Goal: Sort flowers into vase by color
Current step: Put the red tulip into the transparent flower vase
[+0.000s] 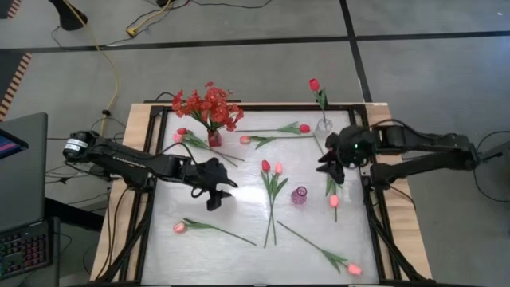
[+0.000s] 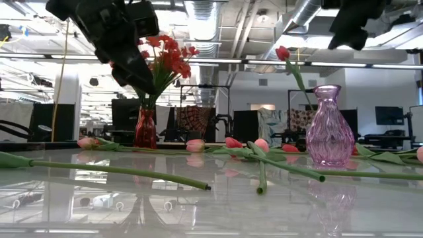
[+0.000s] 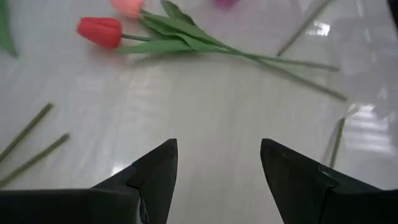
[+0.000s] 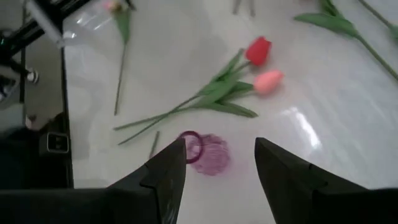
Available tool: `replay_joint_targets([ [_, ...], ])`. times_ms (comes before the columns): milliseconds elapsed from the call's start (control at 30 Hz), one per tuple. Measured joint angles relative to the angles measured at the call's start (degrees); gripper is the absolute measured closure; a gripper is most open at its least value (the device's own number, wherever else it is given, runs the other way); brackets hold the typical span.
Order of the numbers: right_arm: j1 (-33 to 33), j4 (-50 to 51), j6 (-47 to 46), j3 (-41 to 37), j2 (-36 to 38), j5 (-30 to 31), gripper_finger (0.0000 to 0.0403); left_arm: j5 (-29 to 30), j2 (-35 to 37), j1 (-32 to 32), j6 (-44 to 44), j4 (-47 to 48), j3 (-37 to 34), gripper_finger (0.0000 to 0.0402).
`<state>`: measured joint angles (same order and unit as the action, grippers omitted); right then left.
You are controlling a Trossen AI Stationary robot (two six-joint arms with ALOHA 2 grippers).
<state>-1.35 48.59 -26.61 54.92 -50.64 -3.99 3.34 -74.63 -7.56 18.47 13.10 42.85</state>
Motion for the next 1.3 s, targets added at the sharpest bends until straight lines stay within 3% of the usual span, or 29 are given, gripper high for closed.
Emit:
replay_joint_targets([
  [167, 7.43, -1.72, -0.40, 0.00, -2.63, 4.40, 0.0186, -2.77, -6.50, 0.14, -9.06, -12.65, 0.00, 0.0184],
  [300, 10.78, -1.75, -2.37, 0.00, -5.34, 5.61, 0.0186, -7.48, -13.24, 2.17, -5.02, -20.73, 3.12, 0.0184],
  [367, 12.09, -1.64, -3.42, 0.00, -6.65, 5.64, 0.0186, -11.96, -16.56, 2.69, -5.79, -19.36, 6.04, 0.0184],
  [467, 14.01, -1.15, -3.37, 0.00, -8.52, 5.61, 0.0186, -16.58, -20.92, 2.03, -13.93, -13.12, 11.04, 0.0184],
  [733, 14.95, -1.27, -2.89, 0.00, -11.69, 5.69, 0.0186, -7.89, -31.67, 1.20, -39.15, 3.35, 30.41, 0.0184],
  [967, 15.26, -1.35, -2.71, 0.07, -12.76, 5.70, 0.0186, -7.32, -42.59, 1.83, -57.30, 13.40, 42.60, 0.0208],
  [1300, 15.22, -1.19, -0.14, 0.04, -12.73, 6.01, 0.0186, -4.42, -50.73, 1.73, -64.18, 18.25, 49.00, 0.0255],
])
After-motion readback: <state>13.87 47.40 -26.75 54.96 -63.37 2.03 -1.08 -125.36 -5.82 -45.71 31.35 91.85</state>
